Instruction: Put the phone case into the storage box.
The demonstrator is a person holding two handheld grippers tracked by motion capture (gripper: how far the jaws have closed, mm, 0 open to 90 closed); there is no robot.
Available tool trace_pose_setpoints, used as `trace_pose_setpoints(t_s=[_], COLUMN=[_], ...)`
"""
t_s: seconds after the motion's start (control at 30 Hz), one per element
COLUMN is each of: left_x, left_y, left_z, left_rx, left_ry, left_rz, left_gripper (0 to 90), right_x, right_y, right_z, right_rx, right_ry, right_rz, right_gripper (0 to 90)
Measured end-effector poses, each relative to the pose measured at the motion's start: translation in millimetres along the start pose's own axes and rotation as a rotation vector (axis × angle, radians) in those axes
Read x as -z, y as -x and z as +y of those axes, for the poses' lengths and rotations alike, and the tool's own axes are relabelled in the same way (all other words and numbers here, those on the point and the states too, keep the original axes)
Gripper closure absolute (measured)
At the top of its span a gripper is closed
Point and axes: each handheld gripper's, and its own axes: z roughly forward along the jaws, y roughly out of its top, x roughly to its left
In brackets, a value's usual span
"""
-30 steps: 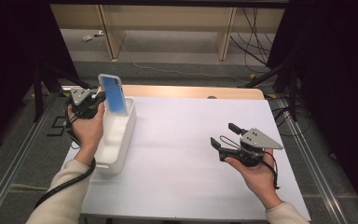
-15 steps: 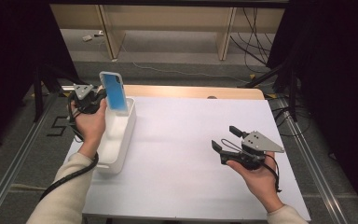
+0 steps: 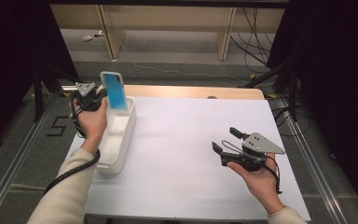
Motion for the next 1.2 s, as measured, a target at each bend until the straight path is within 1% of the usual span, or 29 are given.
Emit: trace_pose_setpoints(t_s=[0.13, 0.4, 0.43, 0.47, 0.6, 0.63, 0.67, 0.7, 0.73, 0.83, 0.87, 0.9, 1.07, 1.17, 1.2], left_x=[-3.4, -10.1, -11.0, -12.8, -16.9, -16.9, -18.0, -19.8, -19.8, -22.1, -22.9, -23.8, -27.7, -29.5, -30.3], left_y=[0.8, 2.4, 2.7, 3.0, 3.4, 3.4, 3.3, 3.3, 3.3, 3.2, 2.7, 2.3, 2.2, 2.6, 2.5], left_z=[0.2, -0.5, -0.7, -0.9, -2.6, -2.6, -3.1, -4.3, -4.3, -5.8, -6.1, -6.7, -9.4, -10.4, -10.9], left_rx=[-0.003, -0.016, -0.018, -0.019, -0.022, -0.022, -0.025, -0.024, -0.024, -0.019, -0.022, -0.023, -0.035, -0.035, -0.038], left_ry=[-0.007, -0.022, -0.025, -0.03, -0.037, -0.037, -0.041, -0.047, -0.047, -0.05, -0.051, -0.055, -0.066, -0.07, -0.073], left_rz=[0.007, 0.006, 0.009, 0.012, 0.016, 0.016, 0.018, 0.023, 0.023, 0.026, 0.024, 0.024, 0.031, 0.034, 0.033], left_gripper=[88.6, 88.5, 88.5, 88.5, 88.5, 88.5, 88.5, 88.5, 88.5, 88.5, 88.5, 88.4, 88.5, 88.5, 88.4], right_x=[0.7, 1.2, 2.0, 2.2, 2.2, 1.8, 2.4, 1.9, 1.9, 2.3, 2.4, 3.0, 2.7, 2.8, 2.3], right_y=[-0.2, -0.7, -1.6, -1.6, -0.9, -1.1, -0.8, 0.4, 0.7, 0.9, 1.0, -0.2, -0.2, -0.1, 0.9], right_z=[-0.1, -0.6, -0.6, -0.7, -1.6, -2.0, -1.8, -1.8, -1.8, -1.9, -2.2, -2.7, -2.9, -2.9, -3.0], right_rx=[-0.003, -0.004, -0.021, -0.025, -0.02, -0.025, -0.023, -0.007, -0.003, -0.006, -0.006, -0.026, -0.022, -0.022, -0.013], right_ry=[-0.001, -0.002, -0.017, -0.02, -0.022, -0.018, -0.025, -0.013, -0.008, -0.01, -0.012, -0.027, -0.028, -0.029, -0.02], right_rz=[0.004, 0.009, 0.015, 0.016, 0.01, 0.015, 0.018, 0.011, 0.009, 0.004, 0.001, 0.009, 0.012, 0.01, 0.009], right_gripper=[19.9, 19.9, 19.9, 19.9, 19.9, 19.9, 19.9, 19.9, 19.9, 19.9, 19.9, 19.9, 19.9, 19.9, 19.9])
